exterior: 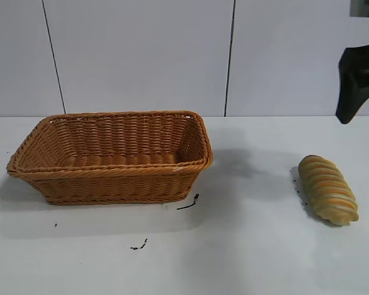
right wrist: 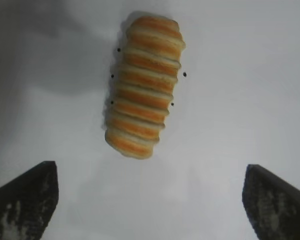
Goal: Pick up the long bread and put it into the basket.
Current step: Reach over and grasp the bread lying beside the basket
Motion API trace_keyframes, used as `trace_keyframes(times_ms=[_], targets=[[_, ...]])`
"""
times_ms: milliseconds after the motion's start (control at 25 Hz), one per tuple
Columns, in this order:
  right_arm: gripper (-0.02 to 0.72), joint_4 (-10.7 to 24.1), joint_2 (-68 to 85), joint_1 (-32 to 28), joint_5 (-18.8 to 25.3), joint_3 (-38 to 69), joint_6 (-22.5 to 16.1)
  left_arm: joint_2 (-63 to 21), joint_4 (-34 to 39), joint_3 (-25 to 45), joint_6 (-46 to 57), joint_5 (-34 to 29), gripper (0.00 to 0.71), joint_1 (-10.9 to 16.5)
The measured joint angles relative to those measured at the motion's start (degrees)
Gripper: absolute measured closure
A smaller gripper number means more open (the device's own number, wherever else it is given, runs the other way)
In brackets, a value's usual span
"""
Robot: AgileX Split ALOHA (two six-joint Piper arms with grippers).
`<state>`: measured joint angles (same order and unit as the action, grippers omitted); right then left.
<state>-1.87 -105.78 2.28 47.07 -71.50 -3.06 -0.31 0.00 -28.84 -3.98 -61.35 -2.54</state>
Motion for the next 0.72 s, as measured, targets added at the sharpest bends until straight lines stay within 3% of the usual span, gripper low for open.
trace_keyframes(times_ms=[720], targets=[[0.010,0.0,-12.3,0.0,-11.3,0.0,1.9,0.0,0.0,0.0,0.0,0.0,0.014,0.0]])
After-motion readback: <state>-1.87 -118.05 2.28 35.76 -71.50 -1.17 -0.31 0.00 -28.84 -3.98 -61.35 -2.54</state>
